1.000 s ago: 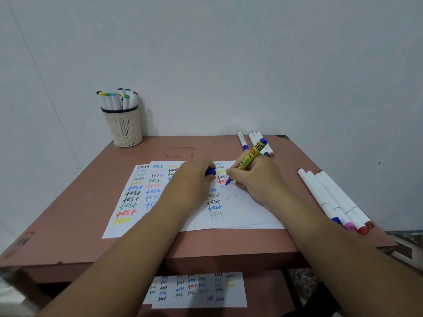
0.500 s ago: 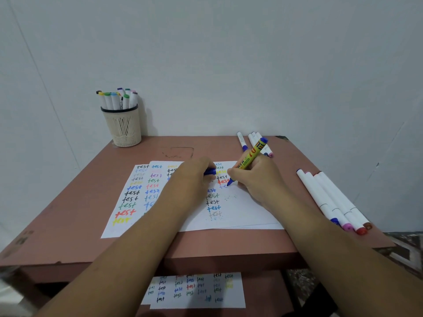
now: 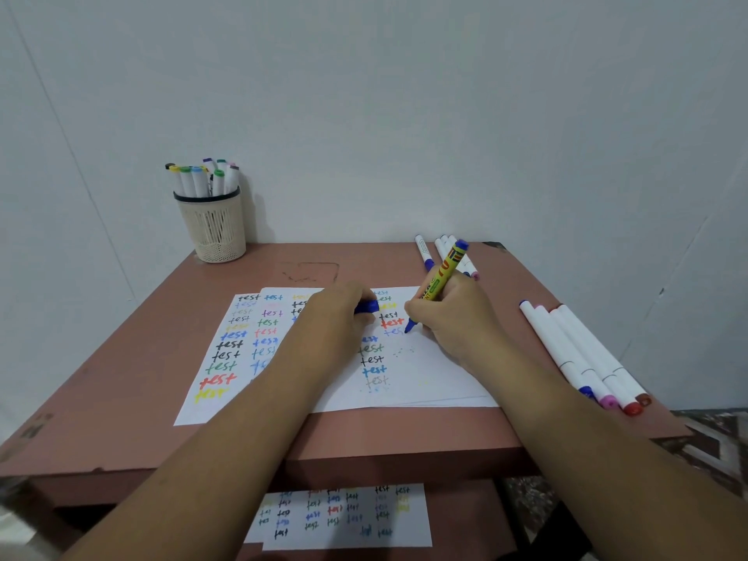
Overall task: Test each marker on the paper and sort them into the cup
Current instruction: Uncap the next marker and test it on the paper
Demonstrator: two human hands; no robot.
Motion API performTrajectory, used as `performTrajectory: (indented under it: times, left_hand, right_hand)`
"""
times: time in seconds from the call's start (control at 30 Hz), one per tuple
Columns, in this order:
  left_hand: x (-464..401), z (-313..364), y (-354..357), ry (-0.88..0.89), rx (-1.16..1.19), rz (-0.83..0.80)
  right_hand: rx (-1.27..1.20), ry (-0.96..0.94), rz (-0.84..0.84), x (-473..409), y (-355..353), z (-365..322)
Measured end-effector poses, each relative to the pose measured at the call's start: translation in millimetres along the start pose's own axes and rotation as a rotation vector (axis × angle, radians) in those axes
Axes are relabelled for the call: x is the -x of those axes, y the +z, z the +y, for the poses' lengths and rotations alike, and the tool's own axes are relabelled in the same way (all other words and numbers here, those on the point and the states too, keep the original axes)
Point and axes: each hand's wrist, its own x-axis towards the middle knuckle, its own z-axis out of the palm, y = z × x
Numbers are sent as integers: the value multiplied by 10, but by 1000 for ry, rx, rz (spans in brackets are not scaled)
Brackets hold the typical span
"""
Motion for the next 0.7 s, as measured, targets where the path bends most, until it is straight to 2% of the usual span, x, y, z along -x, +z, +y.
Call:
performTrajectory:
  times: [0.17,0.4,0.57,0.7]
  left_hand:
    - [-2,-33,17,2,-5,4]
    - [-3,-83,47,10,52,23]
    - [-6,-89,29,5,88,1]
    - [-11,-88,33,21,114,-1]
  right_hand:
    - [-36,7,11,16,-18,-4]
    - [66,-33,35,21,10,-3]
    - [-440,-41,27,31,-38,-25]
    - [-577,-62,-30,72,-19,-71]
